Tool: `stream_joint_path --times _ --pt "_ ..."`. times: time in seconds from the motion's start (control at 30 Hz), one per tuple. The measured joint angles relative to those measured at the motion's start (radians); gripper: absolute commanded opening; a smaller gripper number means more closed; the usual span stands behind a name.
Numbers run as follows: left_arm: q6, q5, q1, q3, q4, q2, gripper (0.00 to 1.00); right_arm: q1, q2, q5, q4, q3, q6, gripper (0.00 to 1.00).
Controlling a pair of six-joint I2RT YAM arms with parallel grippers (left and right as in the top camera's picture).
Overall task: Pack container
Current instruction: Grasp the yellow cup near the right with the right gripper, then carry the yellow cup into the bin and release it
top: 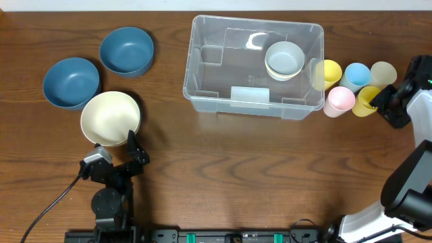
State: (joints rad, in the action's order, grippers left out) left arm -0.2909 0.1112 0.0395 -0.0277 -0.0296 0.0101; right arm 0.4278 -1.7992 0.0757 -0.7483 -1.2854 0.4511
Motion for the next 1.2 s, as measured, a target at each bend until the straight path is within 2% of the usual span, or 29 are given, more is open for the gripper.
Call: stream_joint_path --times 0.07,0.1,0.3,0.53,0.63,0.77,0.87,0.97,1.1,1.2 --pt "0.0 0.0 0.0 0.0 0.0 0.0 0.98 0.0 -0.014 -0.001 0.008 0.006 -0.005 0.09" --pt "0.0 0.0 0.0 0.0 0.0 0.0 0.98 0.0 -0.025 -0.001 0.007 0.009 -0.005 0.01" --pt "0.0 0.0 0.0 0.0 0.0 0.0 0.98 0.0 -0.027 -0.014 -0.024 0.003 0.005 0.01" --pt "0.0 0.0 0.0 0.0 0.0 0.0 0.98 0.001 0.031 -0.014 -0.16 0.011 0.013 0.01" --pt "0.0 0.0 0.0 0.0 0.0 0.0 0.98 0.0 0.145 -0.035 -0.214 0.013 0.0 0.01" --pt "0.0 0.0 0.0 0.0 0.0 0.0 0.98 -0.034 0.408 -0.092 -0.235 -0.006 -0.065 0.01" --pt "0.0 0.0 0.0 0.0 0.0 0.0 0.98 -0.119 0.586 -0.116 -0.216 -0.05 -0.096 0.01" --pt "0.0 0.0 0.0 0.0 0.0 0.0 0.98 -0.264 0.714 -0.134 -0.151 -0.08 -0.108 0.01" --pt "0.0 0.0 0.0 0.0 0.0 0.0 0.98 -0.431 0.727 -0.125 -0.062 -0.086 -0.106 0.01" --pt "0.0 0.0 0.0 0.0 0.0 0.0 0.98 -0.554 0.639 -0.095 0.027 -0.086 -0.102 0.01"
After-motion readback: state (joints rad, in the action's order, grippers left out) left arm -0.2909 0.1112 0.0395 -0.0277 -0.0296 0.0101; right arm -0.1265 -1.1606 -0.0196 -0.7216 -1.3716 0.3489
